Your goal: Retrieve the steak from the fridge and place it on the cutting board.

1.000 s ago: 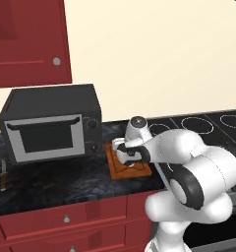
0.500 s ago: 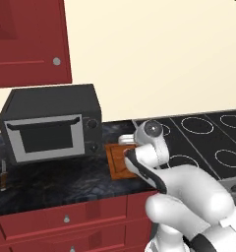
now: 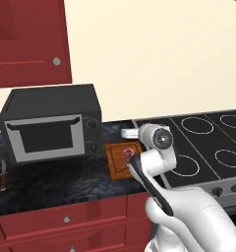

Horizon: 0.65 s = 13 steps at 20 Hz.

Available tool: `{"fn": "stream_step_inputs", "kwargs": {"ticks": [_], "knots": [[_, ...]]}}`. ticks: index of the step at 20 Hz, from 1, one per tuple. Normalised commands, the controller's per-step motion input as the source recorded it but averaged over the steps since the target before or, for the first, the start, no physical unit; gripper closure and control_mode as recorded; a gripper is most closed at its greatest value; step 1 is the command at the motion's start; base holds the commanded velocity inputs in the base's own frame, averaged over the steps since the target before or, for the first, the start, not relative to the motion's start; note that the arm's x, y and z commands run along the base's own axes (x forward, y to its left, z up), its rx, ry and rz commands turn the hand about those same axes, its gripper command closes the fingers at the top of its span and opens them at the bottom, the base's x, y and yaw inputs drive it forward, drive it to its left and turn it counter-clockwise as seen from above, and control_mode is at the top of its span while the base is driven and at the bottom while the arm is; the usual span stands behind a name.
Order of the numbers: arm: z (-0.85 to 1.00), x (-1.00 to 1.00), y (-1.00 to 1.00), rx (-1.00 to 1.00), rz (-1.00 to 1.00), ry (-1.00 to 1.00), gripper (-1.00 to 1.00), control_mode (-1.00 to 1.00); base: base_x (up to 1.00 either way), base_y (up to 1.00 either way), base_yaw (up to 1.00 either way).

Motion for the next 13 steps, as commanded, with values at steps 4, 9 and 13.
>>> {"fn": "stream_step_inputs", "kwargs": {"ticks": [4,9,13], "knots": [[0.64,-0.16,0.01,0.0,0.01,-0.25,-1.0,-1.0,0.0,0.0,0.0],[0.58,-0.12,0.05,0.0,0.0,-0.22,-1.0,-1.0,0.0,0.0,0.0],[0.54,-0.09,0.09,0.0,0.0,-0.15,-1.0,-1.0,0.0,0.0,0.0]]}}
